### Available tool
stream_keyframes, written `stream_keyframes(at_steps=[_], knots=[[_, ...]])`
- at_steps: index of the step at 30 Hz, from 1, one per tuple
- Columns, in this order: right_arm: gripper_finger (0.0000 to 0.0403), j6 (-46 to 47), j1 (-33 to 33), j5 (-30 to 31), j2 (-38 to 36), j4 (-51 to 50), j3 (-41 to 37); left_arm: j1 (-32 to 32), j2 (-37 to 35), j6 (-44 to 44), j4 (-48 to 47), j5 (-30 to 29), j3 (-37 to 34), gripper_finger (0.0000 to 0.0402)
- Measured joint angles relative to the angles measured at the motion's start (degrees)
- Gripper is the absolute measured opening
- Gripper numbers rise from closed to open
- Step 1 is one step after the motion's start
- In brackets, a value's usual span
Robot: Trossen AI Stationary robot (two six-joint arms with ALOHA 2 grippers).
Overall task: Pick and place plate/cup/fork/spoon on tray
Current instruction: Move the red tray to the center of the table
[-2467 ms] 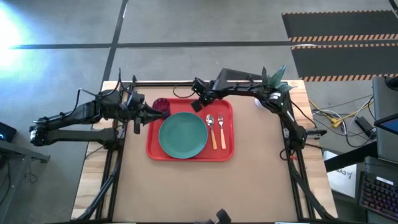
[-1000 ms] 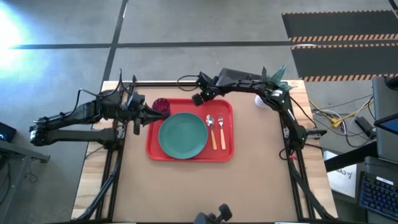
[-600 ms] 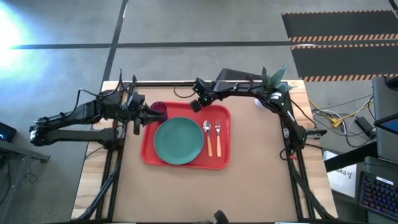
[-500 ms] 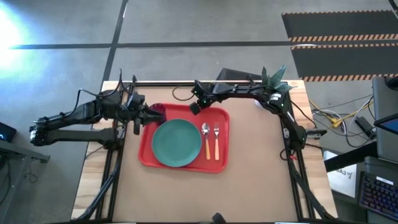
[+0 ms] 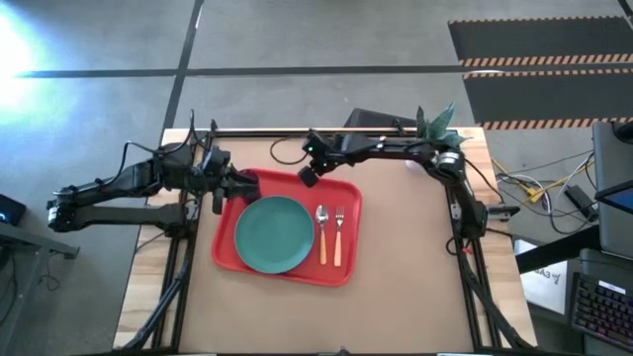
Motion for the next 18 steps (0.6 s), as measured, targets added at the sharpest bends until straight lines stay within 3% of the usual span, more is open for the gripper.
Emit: stream_keyframes(at_steps=[9, 18], knots=[[0.0008, 2.0, 8.3, -0.2, -13.3, -6.9, -0.2, 0.0, 0.0, 0.0, -0.1, 0.0, 0.0, 0.0080], [0.0008, 13.4, 23.9, -3.1, -16.4, -11.1, -6.5, 0.0, 0.0, 0.0, -0.1, 0.0, 0.0, 0.0080]])
